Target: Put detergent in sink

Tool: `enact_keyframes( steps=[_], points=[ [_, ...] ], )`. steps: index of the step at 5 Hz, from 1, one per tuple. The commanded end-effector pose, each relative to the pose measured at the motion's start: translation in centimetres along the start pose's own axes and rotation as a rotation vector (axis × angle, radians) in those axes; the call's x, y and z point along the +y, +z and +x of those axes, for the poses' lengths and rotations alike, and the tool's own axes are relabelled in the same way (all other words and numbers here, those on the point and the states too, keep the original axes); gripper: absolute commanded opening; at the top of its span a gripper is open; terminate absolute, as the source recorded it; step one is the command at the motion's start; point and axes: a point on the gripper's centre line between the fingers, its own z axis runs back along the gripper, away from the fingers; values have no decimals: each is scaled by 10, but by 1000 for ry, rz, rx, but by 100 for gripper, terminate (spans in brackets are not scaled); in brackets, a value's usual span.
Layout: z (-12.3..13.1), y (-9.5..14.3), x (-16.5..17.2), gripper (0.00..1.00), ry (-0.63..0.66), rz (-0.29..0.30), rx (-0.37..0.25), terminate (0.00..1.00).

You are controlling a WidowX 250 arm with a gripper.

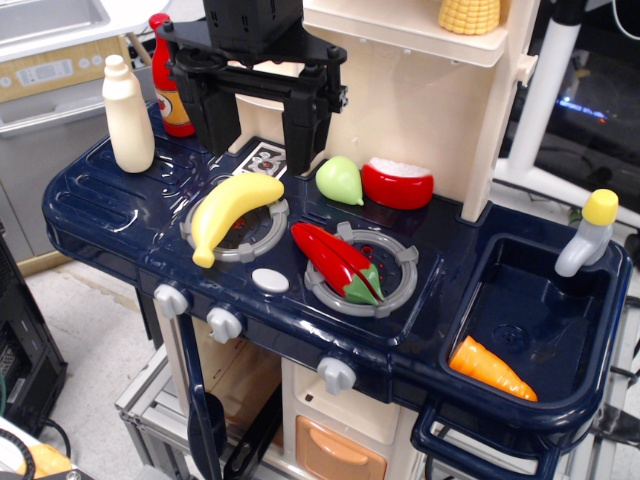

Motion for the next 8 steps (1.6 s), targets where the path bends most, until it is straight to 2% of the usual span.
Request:
enact_keyframes(
  steps=[1,2,3,4,5,6,7,8],
  points=[
    [0,0,0,100,0,0,0,0],
    [25,14,44,100,154,230,-56,0],
    [38,27,79,100,255,334,-94,0],
    [47,40,109,100,325,342,-103,0],
    [50,46,134,100,338,409,-146,0],
    [56,31,147,100,331,394,-237,0],
    [66,12,159,100,312,376,-295,0],
    [68,0,176,100,267,356,-299,0]
  ],
)
